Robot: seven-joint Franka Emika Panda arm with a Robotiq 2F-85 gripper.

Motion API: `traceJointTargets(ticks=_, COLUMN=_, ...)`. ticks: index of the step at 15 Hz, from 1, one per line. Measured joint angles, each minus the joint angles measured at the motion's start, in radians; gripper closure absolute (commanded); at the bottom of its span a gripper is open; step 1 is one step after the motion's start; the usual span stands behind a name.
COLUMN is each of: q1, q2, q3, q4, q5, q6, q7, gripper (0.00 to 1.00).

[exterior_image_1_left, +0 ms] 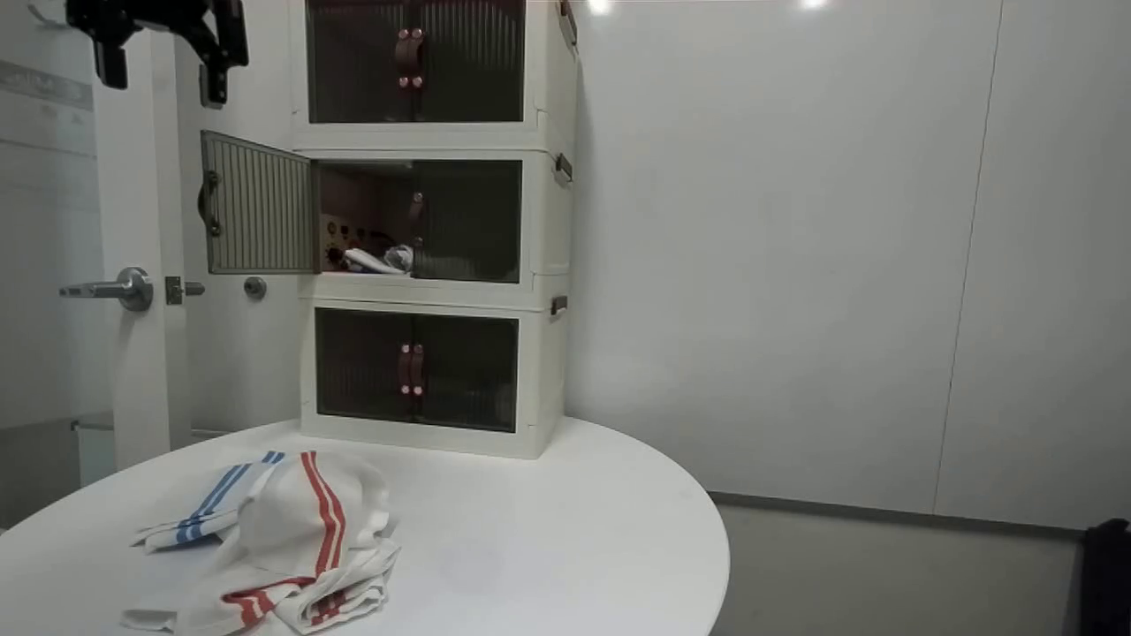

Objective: Remove one towel from the middle compartment of the cabinet

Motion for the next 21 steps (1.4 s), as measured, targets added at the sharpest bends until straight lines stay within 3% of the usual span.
traceJointTargets(ticks=4, q1=0.0, q2=0.034, q3=0.011, q4=-0.003, q5=-0.001, q6=0.035, q7=-0.002, gripper=0.0)
traceJointTargets(ticks=9, q1=0.004, q2=0.185, q3=0.053, q4=0.019, q5=-0.035, q6=0.229, q7=-0.044, gripper=0.0)
traceJointTargets(ticks=15, q1=0.002, q2=0.419, q3=0.077, q4=0.126, q5=-0.219, q6=0.524, q7=-0.071, gripper=0.0)
traceJointTargets(ticks=21, q1=-0.005, q2=0.624, q3=0.072, q4=0.257, q5=-0.393, q6=0.693, q7=-0.085, gripper=0.0)
